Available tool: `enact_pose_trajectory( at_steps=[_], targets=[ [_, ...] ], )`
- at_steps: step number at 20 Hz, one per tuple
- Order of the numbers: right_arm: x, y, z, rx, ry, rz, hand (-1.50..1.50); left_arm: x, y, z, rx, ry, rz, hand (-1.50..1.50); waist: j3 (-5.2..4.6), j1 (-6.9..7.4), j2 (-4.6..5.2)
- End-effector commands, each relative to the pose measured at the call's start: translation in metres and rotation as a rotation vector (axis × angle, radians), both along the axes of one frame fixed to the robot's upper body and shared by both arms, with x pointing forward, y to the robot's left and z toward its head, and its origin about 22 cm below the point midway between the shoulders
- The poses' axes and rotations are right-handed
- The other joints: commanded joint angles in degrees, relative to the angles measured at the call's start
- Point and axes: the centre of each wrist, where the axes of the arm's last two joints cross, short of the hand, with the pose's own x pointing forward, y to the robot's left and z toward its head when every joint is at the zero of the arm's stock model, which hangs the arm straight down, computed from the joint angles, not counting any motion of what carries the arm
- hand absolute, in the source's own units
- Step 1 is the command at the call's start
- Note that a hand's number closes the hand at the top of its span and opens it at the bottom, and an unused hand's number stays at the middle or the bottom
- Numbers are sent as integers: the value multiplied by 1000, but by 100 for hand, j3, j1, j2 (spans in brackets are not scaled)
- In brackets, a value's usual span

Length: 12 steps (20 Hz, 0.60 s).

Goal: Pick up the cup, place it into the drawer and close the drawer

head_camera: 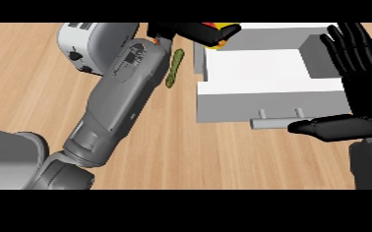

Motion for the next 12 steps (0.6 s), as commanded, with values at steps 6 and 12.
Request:
enact_pose_trajectory(
  at_steps=[6,12],
  targets=[
    [6,0,-2,-1,-27,28,-150,11,-34,14,173,160,109,150,6,-255,76],
    [11,8,7,1,-49,79,-150,10,-22,-34,300,284,35,150,11,-626,165]
  ],
)
